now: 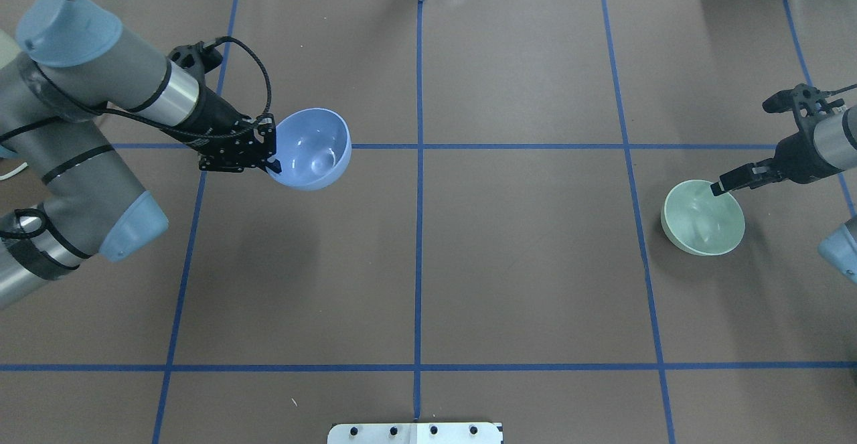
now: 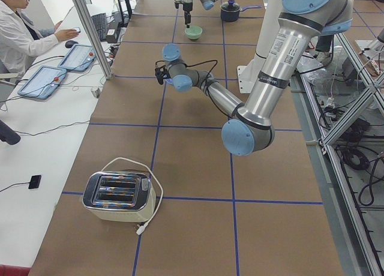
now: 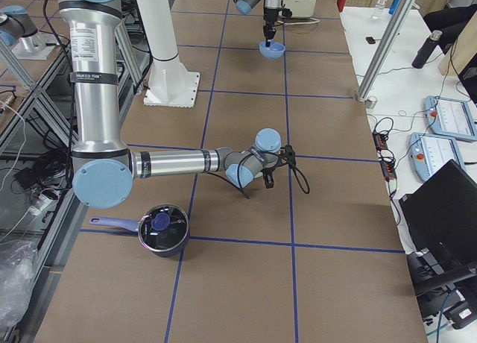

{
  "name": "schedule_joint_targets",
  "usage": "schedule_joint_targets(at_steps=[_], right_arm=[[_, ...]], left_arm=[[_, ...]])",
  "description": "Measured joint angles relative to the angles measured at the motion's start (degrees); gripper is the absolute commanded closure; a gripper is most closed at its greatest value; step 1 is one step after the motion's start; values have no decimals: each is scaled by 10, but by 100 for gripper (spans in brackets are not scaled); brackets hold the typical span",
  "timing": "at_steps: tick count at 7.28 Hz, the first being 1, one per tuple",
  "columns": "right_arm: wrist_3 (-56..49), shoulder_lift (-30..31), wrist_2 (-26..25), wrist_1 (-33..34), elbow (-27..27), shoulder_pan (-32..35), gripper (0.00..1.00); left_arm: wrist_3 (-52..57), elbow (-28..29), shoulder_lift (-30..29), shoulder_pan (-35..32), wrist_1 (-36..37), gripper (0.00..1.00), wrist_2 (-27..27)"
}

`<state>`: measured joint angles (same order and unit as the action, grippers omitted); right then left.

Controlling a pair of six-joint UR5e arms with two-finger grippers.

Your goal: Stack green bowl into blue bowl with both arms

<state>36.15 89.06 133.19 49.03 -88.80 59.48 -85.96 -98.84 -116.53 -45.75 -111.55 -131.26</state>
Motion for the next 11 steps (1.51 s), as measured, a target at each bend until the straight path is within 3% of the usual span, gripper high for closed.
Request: schedule_joint_targets(at_steps=[2,4,7,11], right_arm=[[4,0,1,-1,-3,-3,12],[5,0,1,-1,-3,-6,12],[5,1,1,-1,-3,-7,12],[5,4,1,-1,-6,-8,12]], left_arm=[[-19,-32,-51,65,114,92,75],[-36,-25,-79,114,142,92,123],[-60,41,-136,147,132,92,154],[-59,97,-145,152,69,93,167]])
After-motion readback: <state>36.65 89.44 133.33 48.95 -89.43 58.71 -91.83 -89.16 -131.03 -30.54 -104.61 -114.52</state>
